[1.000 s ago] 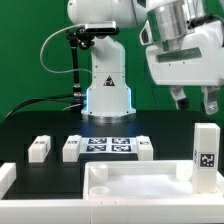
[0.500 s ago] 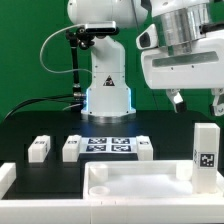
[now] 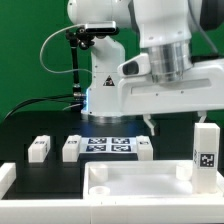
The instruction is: Assemble desk
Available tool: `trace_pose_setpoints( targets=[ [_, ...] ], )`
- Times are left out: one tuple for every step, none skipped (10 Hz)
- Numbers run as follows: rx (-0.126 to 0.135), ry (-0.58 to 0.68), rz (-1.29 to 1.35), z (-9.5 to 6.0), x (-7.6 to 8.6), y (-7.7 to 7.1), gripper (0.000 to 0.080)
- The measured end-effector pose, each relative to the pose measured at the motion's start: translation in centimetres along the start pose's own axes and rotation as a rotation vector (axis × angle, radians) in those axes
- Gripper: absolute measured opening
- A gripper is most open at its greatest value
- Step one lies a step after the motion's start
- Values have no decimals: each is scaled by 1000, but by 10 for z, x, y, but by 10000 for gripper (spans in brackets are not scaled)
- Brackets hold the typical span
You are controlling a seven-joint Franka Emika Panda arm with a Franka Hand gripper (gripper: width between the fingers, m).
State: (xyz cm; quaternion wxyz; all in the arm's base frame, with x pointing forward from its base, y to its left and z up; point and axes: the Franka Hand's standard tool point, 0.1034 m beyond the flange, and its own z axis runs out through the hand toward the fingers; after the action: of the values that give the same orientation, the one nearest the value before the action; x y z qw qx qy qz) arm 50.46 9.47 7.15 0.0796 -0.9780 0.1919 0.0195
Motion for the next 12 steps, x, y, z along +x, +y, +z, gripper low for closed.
trace_pose_setpoints(
  targets=[
    [-6, -17, -59, -1, -1, 1, 648],
    [-2, -9, -135, -4, 3, -1, 648],
    [-3, -12, -201, -3, 2, 0, 648],
    [-4, -16, -239, -1, 1, 1, 648],
    [-22, -41, -328, 10, -6, 10, 648],
    [-53, -87, -348, 21, -14, 24, 648],
    [-61, -139, -319, 22, -15, 38, 648],
    [-63, -141, -302, 21, -11, 45, 648],
    [-65, -166, -299, 23, -15, 48, 648],
    [-64, -236, -297, 22, -20, 46, 648],
    [-63, -322, -290, 22, -21, 44, 648],
    [-63, -364, -286, 24, -19, 43, 648]
  ],
)
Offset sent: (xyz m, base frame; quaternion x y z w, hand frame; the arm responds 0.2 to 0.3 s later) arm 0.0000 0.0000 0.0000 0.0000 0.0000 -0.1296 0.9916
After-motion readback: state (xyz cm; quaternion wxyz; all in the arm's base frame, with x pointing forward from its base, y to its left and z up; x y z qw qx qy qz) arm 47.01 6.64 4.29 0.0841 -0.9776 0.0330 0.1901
